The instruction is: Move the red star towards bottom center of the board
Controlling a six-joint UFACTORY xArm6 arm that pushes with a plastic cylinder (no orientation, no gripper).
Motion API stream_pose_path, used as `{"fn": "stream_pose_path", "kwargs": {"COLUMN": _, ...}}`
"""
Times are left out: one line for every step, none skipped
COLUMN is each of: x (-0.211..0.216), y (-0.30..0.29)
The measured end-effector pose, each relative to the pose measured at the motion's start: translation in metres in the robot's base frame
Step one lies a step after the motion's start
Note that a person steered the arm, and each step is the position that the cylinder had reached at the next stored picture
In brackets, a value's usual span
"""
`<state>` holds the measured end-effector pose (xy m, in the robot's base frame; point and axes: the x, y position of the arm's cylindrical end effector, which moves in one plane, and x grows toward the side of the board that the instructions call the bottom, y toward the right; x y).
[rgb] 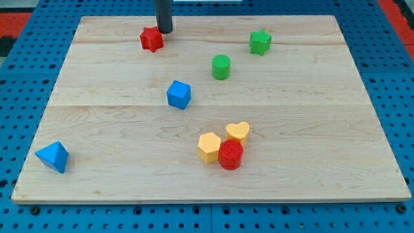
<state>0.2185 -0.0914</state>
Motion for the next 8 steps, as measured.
{"fn": "stream_pose_path", "kwargs": {"x": -0.025, "y": 0.0}}
{"fn": "stream_pose_path", "kwargs": {"x": -0.026, "y": 0.001}}
{"fn": "stream_pose_path", "kwargs": {"x": -0.026, "y": 0.001}}
{"fn": "stream_pose_path", "kwargs": {"x": -0.026, "y": 0.001}}
{"fn": "stream_pose_path", "kwargs": {"x": -0.026, "y": -0.001}}
{"fn": "stream_pose_path", "kwargs": {"x": -0.026, "y": -0.004}}
{"fn": "stream_pose_path", "kwargs": {"x": -0.026, "y": -0.011}}
{"fn": "stream_pose_path", "kwargs": {"x": -0.026, "y": -0.027}}
